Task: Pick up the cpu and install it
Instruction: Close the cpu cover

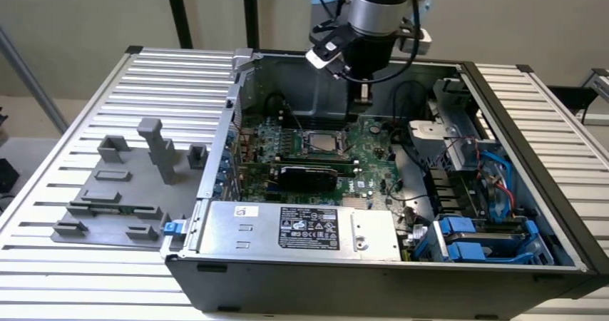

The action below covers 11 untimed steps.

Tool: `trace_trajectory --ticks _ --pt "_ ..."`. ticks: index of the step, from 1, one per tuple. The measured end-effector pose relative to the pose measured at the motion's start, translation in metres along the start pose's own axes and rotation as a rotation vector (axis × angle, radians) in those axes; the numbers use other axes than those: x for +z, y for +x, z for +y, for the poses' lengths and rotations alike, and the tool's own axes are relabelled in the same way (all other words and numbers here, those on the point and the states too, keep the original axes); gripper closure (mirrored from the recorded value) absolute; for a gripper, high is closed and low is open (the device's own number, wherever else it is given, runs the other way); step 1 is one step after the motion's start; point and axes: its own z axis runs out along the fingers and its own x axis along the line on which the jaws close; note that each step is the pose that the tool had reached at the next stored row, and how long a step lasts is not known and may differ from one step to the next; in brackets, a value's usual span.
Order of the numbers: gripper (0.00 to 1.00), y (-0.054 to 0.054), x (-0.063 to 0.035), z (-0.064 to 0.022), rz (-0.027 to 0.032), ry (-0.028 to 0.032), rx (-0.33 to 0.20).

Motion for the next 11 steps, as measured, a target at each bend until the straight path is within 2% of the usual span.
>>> trace_trajectory --ticks 4,7,11 --pt "0.89 -0.001 -0.0134 0.0178 0.0024 0.0093 0.000" --pt "0.89 0.000 -0.0146 0.0312 0.0046 0.0117 0.000" --pt "0.89 0.000 -0.0125 0.0485 0.0052 0.0117 -0.001"
